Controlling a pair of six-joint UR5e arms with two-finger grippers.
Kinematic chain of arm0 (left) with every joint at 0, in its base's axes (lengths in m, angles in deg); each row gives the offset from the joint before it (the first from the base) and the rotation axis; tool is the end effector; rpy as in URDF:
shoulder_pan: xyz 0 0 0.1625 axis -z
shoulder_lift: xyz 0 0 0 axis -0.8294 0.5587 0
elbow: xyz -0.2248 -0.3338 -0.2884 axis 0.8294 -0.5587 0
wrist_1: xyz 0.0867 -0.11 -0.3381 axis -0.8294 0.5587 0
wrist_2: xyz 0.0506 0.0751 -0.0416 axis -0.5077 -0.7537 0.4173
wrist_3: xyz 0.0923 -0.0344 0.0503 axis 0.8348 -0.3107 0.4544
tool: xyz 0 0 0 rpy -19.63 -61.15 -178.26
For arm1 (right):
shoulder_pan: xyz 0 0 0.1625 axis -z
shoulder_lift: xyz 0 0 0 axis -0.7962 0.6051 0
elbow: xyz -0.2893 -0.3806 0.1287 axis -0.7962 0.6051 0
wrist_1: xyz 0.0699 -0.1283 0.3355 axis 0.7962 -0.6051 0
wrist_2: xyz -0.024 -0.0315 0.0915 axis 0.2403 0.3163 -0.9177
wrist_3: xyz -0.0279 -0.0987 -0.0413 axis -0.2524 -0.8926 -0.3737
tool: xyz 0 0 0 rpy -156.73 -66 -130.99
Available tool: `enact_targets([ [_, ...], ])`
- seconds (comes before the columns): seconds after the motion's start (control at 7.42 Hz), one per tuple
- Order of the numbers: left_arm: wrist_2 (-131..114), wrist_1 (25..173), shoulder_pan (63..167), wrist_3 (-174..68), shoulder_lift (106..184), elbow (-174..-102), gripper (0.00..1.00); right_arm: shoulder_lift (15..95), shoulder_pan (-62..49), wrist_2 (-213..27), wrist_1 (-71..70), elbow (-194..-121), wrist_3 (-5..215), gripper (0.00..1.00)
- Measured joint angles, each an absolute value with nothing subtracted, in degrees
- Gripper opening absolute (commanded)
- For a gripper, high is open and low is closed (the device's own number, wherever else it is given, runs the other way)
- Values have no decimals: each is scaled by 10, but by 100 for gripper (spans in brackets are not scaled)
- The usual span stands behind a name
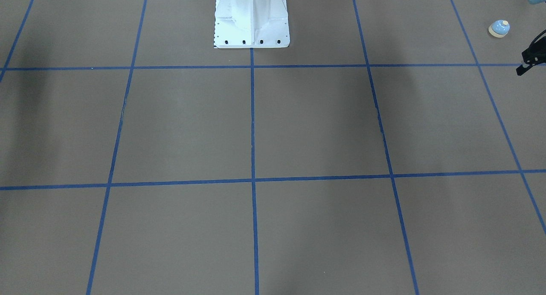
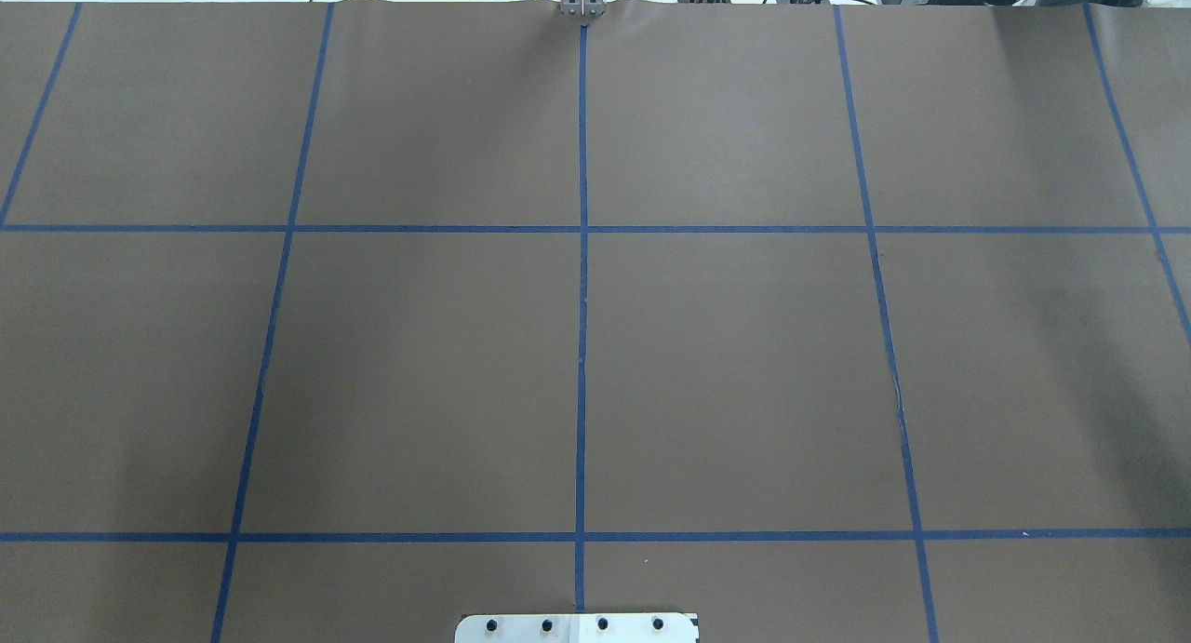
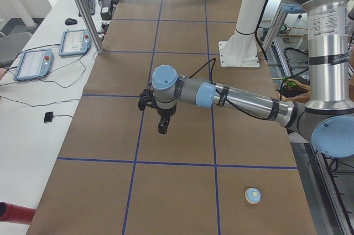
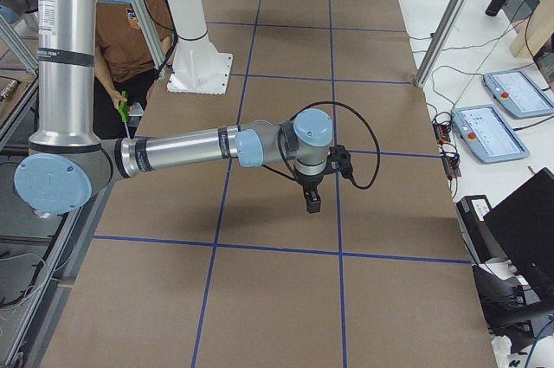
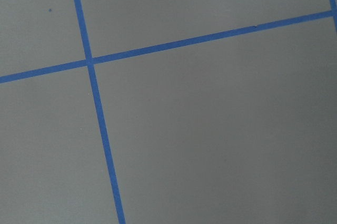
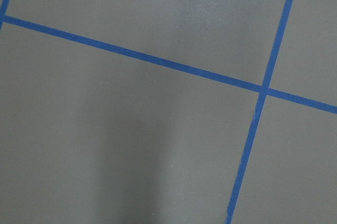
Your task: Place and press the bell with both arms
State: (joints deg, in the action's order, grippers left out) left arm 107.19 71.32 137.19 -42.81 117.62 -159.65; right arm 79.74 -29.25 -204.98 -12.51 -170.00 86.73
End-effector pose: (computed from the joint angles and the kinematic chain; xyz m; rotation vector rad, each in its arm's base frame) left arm 0.0060 -0.3787 0.6178 0.1222 0.8404 0.1683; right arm -0.0018 -0.4105 0.6521 0.1418 -0.7902 -0.2349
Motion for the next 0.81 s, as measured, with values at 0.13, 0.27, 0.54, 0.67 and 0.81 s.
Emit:
enact_targets([
  [0.13, 1072, 716, 1369, -438, 1176, -1600, 100, 798, -292, -2050, -125, -1700, 867, 100],
  [0.27, 1072, 721, 1366, -446, 1176, -1603, 100, 797, -292, -2049, -125, -1701, 867, 100],
  [0.54, 1072, 727, 1361, -456, 1173, -1605, 100, 797, -292, -2049, -124, -1702, 867, 100],
  [0.67, 1072, 728, 1360, -463, 1172, -1604, 99, 797, -292, -2050, -124, -1703, 867, 100],
  [0.81, 1072, 729, 1359, -468, 1172, -1603, 99, 797, -292, -2049, -125, -1702, 867, 100],
])
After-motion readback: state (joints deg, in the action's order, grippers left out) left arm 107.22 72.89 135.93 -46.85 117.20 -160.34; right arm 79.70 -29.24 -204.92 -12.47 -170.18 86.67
